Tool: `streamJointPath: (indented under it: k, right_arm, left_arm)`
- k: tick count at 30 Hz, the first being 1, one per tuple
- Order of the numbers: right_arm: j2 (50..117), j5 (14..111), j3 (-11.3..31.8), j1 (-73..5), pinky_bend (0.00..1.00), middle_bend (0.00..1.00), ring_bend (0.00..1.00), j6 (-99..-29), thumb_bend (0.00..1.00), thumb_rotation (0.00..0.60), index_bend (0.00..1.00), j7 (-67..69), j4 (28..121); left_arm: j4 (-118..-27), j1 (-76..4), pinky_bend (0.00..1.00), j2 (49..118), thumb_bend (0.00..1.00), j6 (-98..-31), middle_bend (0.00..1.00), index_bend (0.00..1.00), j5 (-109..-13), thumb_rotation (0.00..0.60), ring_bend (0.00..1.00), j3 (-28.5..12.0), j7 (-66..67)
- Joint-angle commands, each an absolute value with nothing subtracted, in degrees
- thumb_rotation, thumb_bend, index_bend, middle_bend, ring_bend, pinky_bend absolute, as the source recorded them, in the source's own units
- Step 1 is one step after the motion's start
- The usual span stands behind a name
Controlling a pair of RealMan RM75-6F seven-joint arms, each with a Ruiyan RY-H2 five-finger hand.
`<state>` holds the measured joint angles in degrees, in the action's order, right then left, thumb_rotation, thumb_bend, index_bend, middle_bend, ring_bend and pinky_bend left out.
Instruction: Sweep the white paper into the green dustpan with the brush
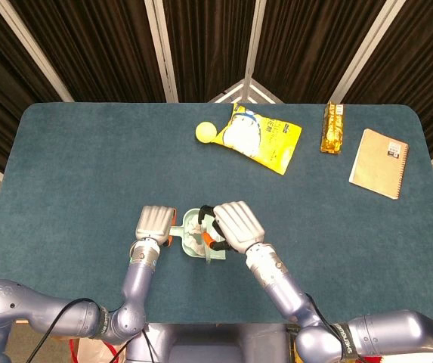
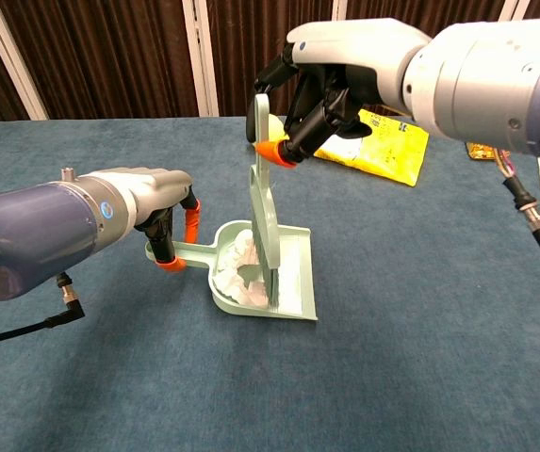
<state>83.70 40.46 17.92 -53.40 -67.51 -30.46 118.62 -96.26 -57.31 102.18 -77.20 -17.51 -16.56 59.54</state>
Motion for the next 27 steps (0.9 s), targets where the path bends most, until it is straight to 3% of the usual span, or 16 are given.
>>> streamJointPath:
  k: [1, 16, 19, 21, 24, 27]
  right_arm:
    - [83.55, 40.96, 17.62, -53.42, 0.91, 0.95, 0.97, -67.86, 0.50, 0.600, 0.81, -30.77, 118.41]
    - [82.90, 44.57, 18.84, -53.66, 0.91, 0.95, 0.97, -71.64, 0.50, 0.600, 0.81, -31.88, 118.35]
    - [82.41, 44.69, 18.66, -53.34, 0.91, 0.95, 0.97, -71.86, 0.49, 0.600, 0.81, -31.88, 118.12]
    - [82.19, 44.75, 18.45, -53.09, 0.91, 0.95, 0.97, -71.96, 0.50, 0.600, 0.81, -31.80, 117.83]
    - [82.04, 45.02, 18.09, -52.84, 0.91, 0.95, 0.97, -72.08, 0.49, 0.600, 0.81, -31.84, 117.59]
    - [82.08, 45.36, 17.94, -52.74, 0.91, 0.95, 0.97, -72.22, 0.50, 0.600, 0.81, -31.92, 117.66]
  left_arm:
    - [-96.29, -57.24, 1.00, 102.16, 0.65, -77.27, 1.00, 0.77, -17.58, 0.600, 1.00, -16.53, 59.50]
    - [-96.45, -56.74, 1.00, 101.99, 0.64, -76.99, 1.00, 0.76, -17.99, 0.600, 1.00, -16.37, 59.10]
    - [-96.86, -56.63, 1.00, 101.63, 0.49, -76.89, 1.00, 0.67, -18.27, 0.600, 1.00, -16.24, 59.09]
    - [-97.35, -56.64, 1.00, 101.16, 0.33, -76.97, 1.00, 0.59, -18.49, 0.600, 1.00, -15.94, 59.53]
    - [-98.19, -56.69, 1.00, 100.43, 0.21, -77.13, 1.00, 0.53, -18.69, 0.600, 0.99, -15.78, 60.04]
    - [-99.13, -56.72, 1.00, 99.63, 0.15, -77.48, 1.00, 0.49, -18.80, 0.600, 0.99, -15.59, 60.63]
